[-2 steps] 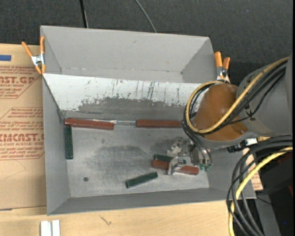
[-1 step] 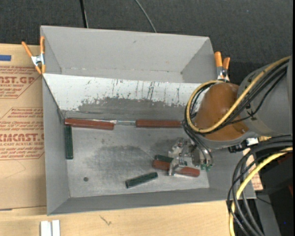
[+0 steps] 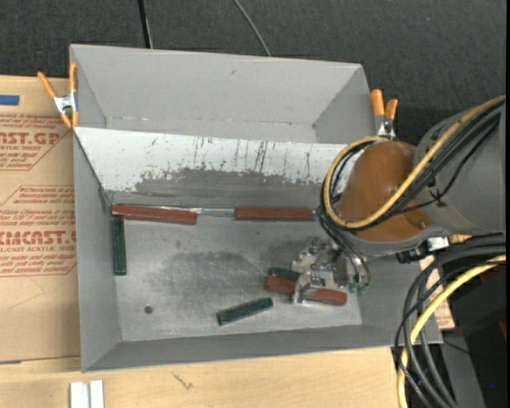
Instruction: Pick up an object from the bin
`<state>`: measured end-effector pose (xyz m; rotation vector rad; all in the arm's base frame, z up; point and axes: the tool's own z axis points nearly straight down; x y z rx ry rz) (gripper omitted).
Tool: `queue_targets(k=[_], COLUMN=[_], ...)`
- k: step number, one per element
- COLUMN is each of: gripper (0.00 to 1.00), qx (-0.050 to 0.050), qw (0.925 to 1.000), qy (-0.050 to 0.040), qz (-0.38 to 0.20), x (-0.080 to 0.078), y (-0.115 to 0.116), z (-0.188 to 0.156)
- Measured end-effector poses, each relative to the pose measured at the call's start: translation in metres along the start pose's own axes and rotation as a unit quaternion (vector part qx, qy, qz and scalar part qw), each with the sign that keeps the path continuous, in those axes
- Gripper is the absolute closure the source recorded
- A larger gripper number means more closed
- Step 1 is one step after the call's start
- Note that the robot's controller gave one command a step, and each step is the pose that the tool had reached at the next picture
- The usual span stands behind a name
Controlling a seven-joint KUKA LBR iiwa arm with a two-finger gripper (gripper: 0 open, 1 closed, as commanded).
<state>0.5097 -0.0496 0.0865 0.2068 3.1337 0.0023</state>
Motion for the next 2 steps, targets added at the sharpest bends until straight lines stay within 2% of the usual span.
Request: queue_targets(k=[1,2], gripper=[1.0,1.0], qx=[0.0,0.0], qw=[1.0,1.0], qy=[0.0035,0.0015], qz=[0.0,0.0], x=[0.002,0.001], y=[0.0,0.0], z=[-0.009,-0.025])
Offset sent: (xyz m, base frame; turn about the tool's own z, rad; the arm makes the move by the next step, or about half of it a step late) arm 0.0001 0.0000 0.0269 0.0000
